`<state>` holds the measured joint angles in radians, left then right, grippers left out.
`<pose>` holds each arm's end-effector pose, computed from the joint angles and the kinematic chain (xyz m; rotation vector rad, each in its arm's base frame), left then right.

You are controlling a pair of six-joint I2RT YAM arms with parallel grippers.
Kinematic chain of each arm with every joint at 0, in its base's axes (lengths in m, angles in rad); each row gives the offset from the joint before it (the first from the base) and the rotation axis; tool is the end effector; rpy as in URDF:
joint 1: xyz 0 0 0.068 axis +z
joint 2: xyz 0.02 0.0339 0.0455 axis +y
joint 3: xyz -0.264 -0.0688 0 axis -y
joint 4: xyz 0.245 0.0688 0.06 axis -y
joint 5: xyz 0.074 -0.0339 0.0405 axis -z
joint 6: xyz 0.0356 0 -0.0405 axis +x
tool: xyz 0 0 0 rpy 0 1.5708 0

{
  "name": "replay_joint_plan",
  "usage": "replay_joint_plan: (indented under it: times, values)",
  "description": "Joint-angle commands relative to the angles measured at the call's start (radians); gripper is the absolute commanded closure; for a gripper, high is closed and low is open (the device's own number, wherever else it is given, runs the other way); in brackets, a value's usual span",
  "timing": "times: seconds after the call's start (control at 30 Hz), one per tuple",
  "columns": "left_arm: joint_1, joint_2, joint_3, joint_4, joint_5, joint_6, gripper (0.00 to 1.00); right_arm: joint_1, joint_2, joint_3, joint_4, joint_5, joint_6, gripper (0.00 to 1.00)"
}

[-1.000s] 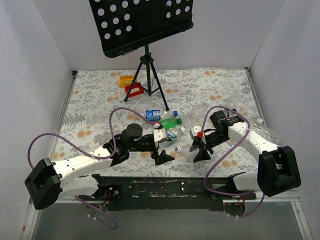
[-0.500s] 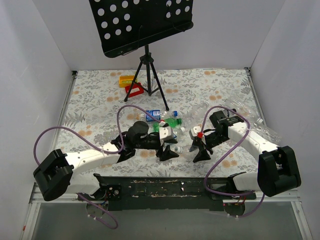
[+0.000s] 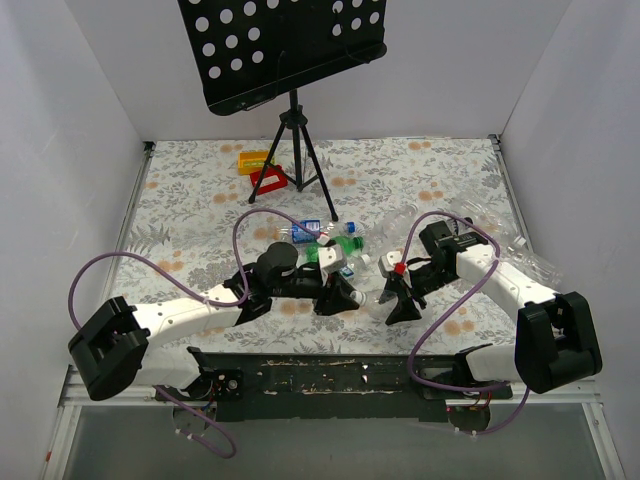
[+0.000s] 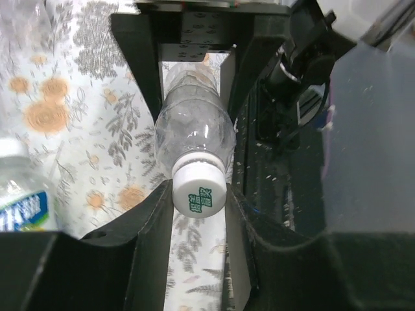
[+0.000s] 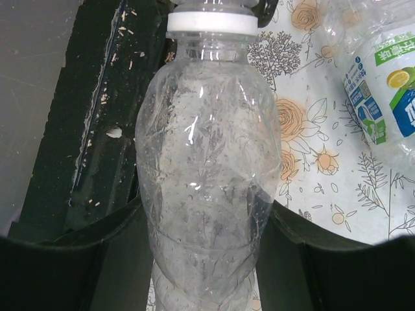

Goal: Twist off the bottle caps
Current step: Unscrew the bottle cap from the plastic bottle.

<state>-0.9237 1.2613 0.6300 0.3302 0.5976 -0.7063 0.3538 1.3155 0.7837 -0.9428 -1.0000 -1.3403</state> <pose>0.1477 -0.2287 0.2381 0.7123 2.0673 -1.5935 0.1809 0.0987 0.2036 -1.8169 1.5225 1.0862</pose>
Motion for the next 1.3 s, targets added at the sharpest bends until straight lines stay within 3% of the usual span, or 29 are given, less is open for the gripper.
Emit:
replay_joint_plan:
  times: [0.0, 0.17, 0.23, 0.37, 0.67, 0.7, 0.77, 1.1, 1.17, 1.27]
  values:
    - [0.008, -0.059, 0.01, 0.043, -0.111, -0.348, 1.0, 0.007, -0.004, 0.017, 0.018, -0.002, 0.032, 0.95]
    - [0.008, -0.089, 0.108, -0.299, -0.396, -0.82, 1.0, 0.007, -0.005, 0.014, 0.036, 0.008, 0.055, 0.95]
    - [0.008, -0.076, 0.141, -0.426, -0.442, -1.006, 1.0, 0.007, -0.002, 0.015, 0.038, 0.008, 0.059, 0.95]
    - [-0.032, -0.008, 0.192, -0.487, -0.432, -1.162, 1.0, 0.008, 0.002, 0.015, 0.036, 0.006, 0.061, 0.95]
    - [-0.055, 0.009, 0.226, -0.505, -0.568, -1.093, 0.96, 0.005, -0.013, 0.011, 0.042, 0.012, 0.066, 0.95]
    - [-0.055, -0.008, 0.214, -0.504, -0.584, -1.081, 0.88, 0.008, -0.01, 0.014, 0.039, 0.012, 0.066, 0.95]
    - [-0.055, -0.01, 0.208, -0.5, -0.582, -1.073, 0.79, 0.007, -0.012, 0.014, 0.039, 0.012, 0.067, 0.95]
    - [-0.053, -0.082, 0.203, -0.49, -0.555, -0.897, 0.08, 0.005, 0.001, 0.02, 0.03, 0.005, 0.058, 0.95]
    - [-0.053, -0.123, 0.179, -0.47, -0.52, -0.764, 0.02, 0.007, 0.002, 0.023, 0.027, 0.003, 0.055, 0.95]
    - [-0.053, -0.218, 0.123, -0.422, -0.409, -0.493, 0.02, 0.005, 0.001, 0.023, 0.022, 0.0, 0.05, 0.95]
